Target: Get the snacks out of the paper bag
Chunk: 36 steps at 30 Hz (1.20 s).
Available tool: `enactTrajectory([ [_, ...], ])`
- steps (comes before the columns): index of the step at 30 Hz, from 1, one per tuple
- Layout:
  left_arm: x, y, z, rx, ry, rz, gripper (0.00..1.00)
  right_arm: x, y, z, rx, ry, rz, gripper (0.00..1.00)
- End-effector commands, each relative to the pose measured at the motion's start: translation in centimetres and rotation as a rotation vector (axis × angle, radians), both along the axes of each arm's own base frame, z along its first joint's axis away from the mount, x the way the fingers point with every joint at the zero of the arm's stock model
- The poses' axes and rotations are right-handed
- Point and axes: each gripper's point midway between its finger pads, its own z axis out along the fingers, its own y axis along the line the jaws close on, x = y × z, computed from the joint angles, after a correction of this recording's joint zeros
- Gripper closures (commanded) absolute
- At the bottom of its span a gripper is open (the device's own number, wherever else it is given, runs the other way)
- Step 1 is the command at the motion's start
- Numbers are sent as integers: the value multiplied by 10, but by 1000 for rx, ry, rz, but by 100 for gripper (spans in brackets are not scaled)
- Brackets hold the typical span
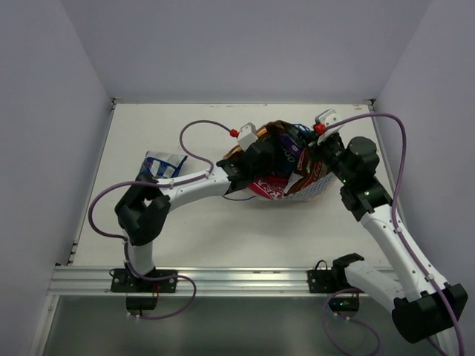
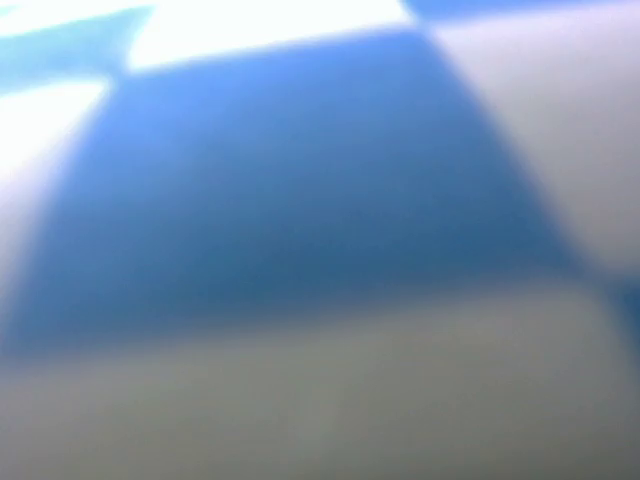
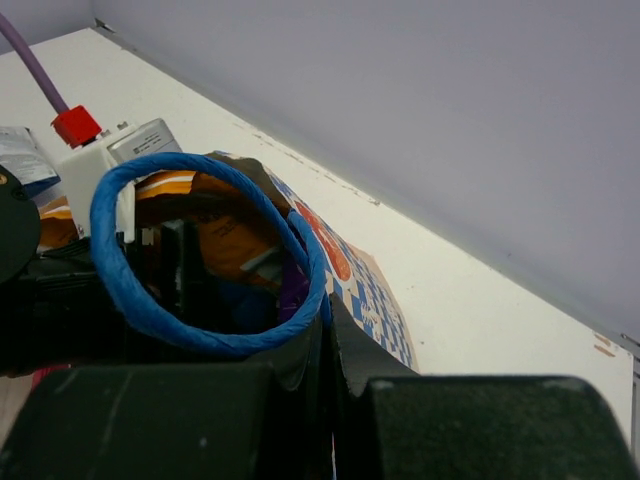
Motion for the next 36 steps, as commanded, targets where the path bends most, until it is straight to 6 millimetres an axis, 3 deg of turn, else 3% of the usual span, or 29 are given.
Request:
enactTrajectory([
  [1, 2, 18, 15, -16, -31, 56, 52, -5, 1, 23, 41, -70, 7, 100],
  [5, 0, 24, 21, 7, -47, 51, 85, -4, -1, 22, 41, -66, -2, 100],
  [6, -1, 26, 26, 22, -64, 39, 94, -4, -1, 22, 40, -68, -6, 100],
  [7, -2, 29, 41, 14, -91, 36, 97, -4, -2, 21, 40, -68, -8, 100],
  [9, -4, 30, 66, 10, -144, 0, 99, -2, -4, 19, 35, -64, -25, 100],
  [12, -18, 30, 123, -4, -259, -107, 100, 3, -8, 12, 26, -52, -54, 100],
  [15, -43, 45, 174, -21, -334, -188, 100, 6, -13, 12, 22, -55, -88, 100],
  [19, -65, 66, 202, 1, -376, -240, 100, 10, -20, 7, 10, -53, -126, 100],
  [23, -82, 73, 226, -15, -403, -300, 100, 13, -20, 3, 6, -42, -135, 100],
  [26, -94, 81, 268, -34, -477, -339, 100, 15, -24, 2, -1, -43, -156, 100],
  [28, -96, 97, 282, 20, -507, -327, 100, 17, -29, 1, -14, -46, -182, 100],
  [29, -98, 107, 306, 28, -561, -314, 100, 17, -31, 1, -19, -48, -191, 100],
  [30, -97, 121, 314, 52, -572, -291, 100, 17, -33, 1, -23, -49, -200, 100],
  [31, -96, 136, 336, 52, -612, -244, 100, 18, -33, 0, -25, -49, -202, 100],
  [36, -70, 215, 370, 161, -702, 2, 98, 19, -38, -1, -16, -46, -236, 100],
])
